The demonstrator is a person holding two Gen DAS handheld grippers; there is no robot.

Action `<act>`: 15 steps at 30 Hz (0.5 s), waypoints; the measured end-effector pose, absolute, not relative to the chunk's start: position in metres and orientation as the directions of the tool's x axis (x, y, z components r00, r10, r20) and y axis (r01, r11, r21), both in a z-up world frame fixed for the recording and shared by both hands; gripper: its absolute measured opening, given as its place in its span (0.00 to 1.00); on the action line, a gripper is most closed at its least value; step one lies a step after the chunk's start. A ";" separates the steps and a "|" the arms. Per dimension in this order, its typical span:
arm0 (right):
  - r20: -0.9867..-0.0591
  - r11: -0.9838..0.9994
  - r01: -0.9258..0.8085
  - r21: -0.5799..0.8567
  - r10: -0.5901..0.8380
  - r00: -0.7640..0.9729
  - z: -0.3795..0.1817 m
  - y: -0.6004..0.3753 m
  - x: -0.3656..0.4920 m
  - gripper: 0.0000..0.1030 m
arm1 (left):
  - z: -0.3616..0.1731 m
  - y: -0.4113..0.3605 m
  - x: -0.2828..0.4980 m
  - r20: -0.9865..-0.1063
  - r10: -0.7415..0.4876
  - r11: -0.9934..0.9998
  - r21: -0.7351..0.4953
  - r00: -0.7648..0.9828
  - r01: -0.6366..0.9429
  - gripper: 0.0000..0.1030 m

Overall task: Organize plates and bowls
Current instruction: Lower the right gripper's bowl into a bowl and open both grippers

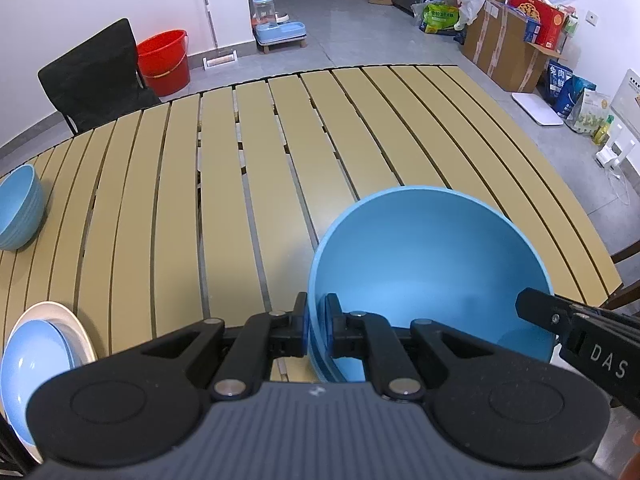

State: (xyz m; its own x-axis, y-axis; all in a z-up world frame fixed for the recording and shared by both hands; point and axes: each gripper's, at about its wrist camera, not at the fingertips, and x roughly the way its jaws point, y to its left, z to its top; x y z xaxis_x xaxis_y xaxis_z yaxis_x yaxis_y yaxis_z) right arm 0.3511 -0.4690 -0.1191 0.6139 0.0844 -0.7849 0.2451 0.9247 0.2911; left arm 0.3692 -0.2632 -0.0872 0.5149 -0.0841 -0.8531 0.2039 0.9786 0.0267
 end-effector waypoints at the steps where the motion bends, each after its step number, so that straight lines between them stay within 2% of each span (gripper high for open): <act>1: -0.786 0.927 0.243 0.287 0.082 0.613 -0.121 -0.468 0.352 0.09 | -0.089 -0.264 0.368 -0.850 -0.081 0.978 0.032 0.520 0.206 0.08; 15: -0.791 0.940 0.234 0.248 0.057 0.609 -0.134 -0.462 0.354 0.09 | -0.106 -0.274 0.359 -0.823 -0.056 0.967 0.097 0.566 0.237 0.09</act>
State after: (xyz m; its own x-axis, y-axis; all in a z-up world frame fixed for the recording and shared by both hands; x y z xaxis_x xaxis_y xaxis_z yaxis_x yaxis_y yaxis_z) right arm 0.3540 -0.4620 -0.1337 0.6090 0.0568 -0.7912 0.2345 0.9400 0.2480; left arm 0.3593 -0.2735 -0.1056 0.5659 -0.0560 -0.8226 0.2372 0.9666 0.0974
